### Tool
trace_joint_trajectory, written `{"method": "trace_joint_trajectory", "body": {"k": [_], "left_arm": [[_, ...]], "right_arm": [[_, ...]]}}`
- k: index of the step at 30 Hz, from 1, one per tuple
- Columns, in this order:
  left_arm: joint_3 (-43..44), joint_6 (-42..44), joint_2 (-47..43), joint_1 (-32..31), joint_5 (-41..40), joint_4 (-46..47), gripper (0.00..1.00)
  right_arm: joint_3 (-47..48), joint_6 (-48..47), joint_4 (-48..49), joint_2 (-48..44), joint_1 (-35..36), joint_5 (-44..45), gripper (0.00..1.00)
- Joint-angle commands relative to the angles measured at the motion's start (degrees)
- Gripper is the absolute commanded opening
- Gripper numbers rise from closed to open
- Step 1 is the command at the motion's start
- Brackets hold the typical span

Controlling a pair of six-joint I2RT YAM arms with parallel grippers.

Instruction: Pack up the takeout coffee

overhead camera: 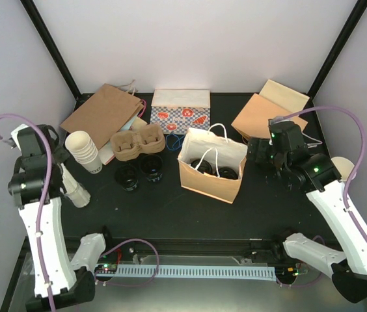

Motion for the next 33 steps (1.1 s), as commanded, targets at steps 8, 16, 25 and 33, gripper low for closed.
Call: {"method": "trace_joint_trajectory", "body": {"k": [8,16,25,33], "left_arm": [[14.2,2.15,-3.92,0.4,5.15,-2.63,0.02],[24.87,2.19,-7.06,0.34,6.24,1.01,0.01],[28.64,-1.06,-13.73,0.28,11.65,11.93,0.02],[20.0,-3.48,-13.08,0.36,32.56,24.47,0.01]], "right_arm": [[0.7,-0.45,0.73,1.32,-0.26,-2.41,1.0],[0.94,-0.23,0.39,1.2,-0.22,-2.25,1.0],[1.09,-0.04,-0.06,1.15,-0.26,-1.42,1.0],[1.44,0.2,-0.42,0.39,-0.26,-0.51,1.0]]}}
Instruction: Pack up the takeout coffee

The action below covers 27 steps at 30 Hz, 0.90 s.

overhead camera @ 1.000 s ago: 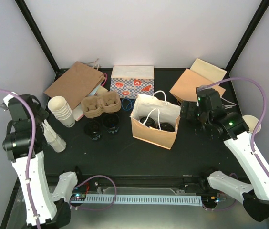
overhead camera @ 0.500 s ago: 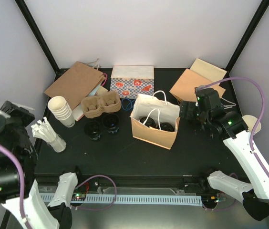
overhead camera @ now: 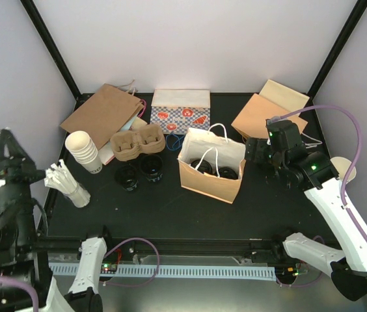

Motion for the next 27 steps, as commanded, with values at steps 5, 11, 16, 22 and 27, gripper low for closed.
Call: {"method": "trace_joint_trajectory", "body": {"k": [5,11,16,22,27], "left_arm": [[-10.38,-6.2,5.13,0.27,28.61,15.64,0.02],[-10.99,-9.45,8.7,0.22,38.98,19.25,0.02],[-12.06,-14.7,10.08,0.17,46.29,24.5,0.02],[-17.95,-19.46,11.39,-2.6,50.16,30.01,0.02],[-19.69,-16.7,13.67,-10.23,46.14,28.24,0.01]], "right_arm": [[1.28,0.35,-0.4,-1.29,-0.26,1.88,1.0],[1.64,0.66,-0.37,-1.81,-0.21,2.22,1.0],[1.64,0.76,-0.44,-1.84,-0.22,2.7,1.0],[1.64,0.85,-0.43,-2.37,-0.21,3.48,1.0],[1.82,0.78,-0.54,-2.39,-0.26,4.06,1.0]]}}
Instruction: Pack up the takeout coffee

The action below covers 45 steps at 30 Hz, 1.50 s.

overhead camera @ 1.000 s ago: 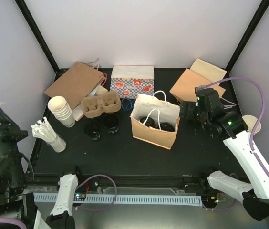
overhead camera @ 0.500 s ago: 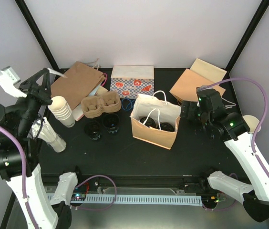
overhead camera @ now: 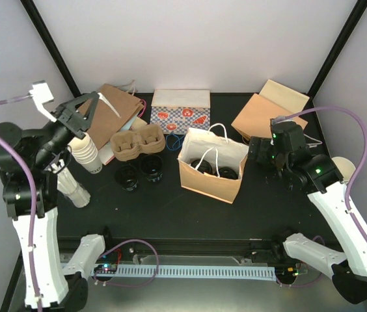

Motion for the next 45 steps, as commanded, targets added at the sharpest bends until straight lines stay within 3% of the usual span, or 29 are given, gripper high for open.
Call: {"method": "trace_joint_trajectory", "body": {"k": [1,20,36,45], "left_arm": [[-0.46,0.87,2.7,-6.65,-1.26,1.21,0.02],[0.77,7.98,9.87,-30.89,-4.0,7.44,0.01],[-2.26,8.97,14.78,-39.0,-3.12,7.97,0.02],[-2.31,12.49,16.53,-40.56,-4.56,2.25,0.02]], "right_arm": [[1.49,0.65,-0.26,-0.86,-0.26,1.81,1.0],[0.44,0.71,0.37,-0.97,-0.26,2.34,1.0],[0.39,0.29,0.4,-1.38,-0.26,2.67,1.0],[0.02,0.25,0.55,-1.51,-0.26,2.52,1.0]]}}
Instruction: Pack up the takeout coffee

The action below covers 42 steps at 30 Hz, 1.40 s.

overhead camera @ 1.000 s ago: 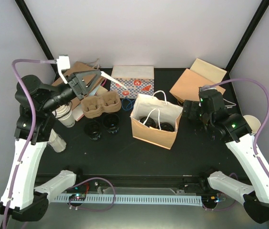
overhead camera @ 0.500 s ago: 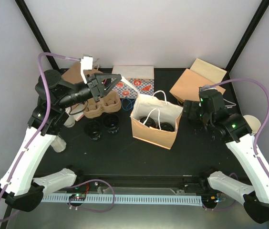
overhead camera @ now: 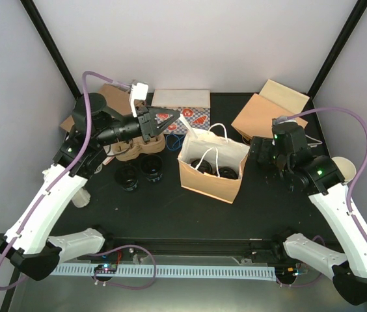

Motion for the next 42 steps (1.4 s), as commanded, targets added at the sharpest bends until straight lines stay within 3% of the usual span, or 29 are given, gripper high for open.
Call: {"method": "trace_joint_trajectory", "body": {"k": [1,8,10,11,14,15,18,23,26,31,42], "left_arm": [[0.51,3.37,0.69,-0.69,-1.29,-3.43,0.02],[0.95,6.25,3.8,-1.11,-2.62,-9.51,0.02],[0.96,7.94,4.81,-1.23,-2.62,-11.12,0.08],[1.15,9.36,5.19,-1.32,-2.85,-11.99,0.18],[4.25,13.36,5.96,-1.37,-11.79,-19.18,0.7],[5.67,14.63,5.93,-1.3,-15.64,-23.07,0.81],[9.67,16.03,4.93,-1.13,-27.65,-30.47,0.92],[16.4,16.95,3.04,0.81,-42.53,-42.42,0.94],[19.0,16.5,1.88,5.19,-49.71,-50.26,0.95],[15.0,17.63,-2.49,16.86,-50.42,-55.33,0.95],[5.97,17.95,-6.78,27.7,-55.36,-58.81,0.93]], "right_arm": [[-0.11,0.23,0.61,-0.89,-0.28,0.92,1.0],[-0.22,0.23,0.6,-1.1,-0.25,1.01,1.0],[-0.36,0.23,0.56,-1.1,-0.22,1.06,1.0],[-0.38,0.23,0.57,-1.1,-0.25,1.03,1.0],[-0.44,0.27,0.48,-1.1,-0.26,0.99,1.0],[-0.45,0.25,0.49,-1.11,-0.26,0.98,1.0],[-0.53,0.25,0.33,-1.24,-0.25,1.16,1.0],[-0.64,0.21,0.34,-1.37,-0.26,1.21,1.0],[-0.77,0.27,0.4,-1.41,-0.25,1.06,1.0],[-1.17,0.12,0.85,-1.38,-0.26,-0.18,1.0],[-2.07,-0.04,1.39,-1.97,-0.26,-2.08,1.0]]}}
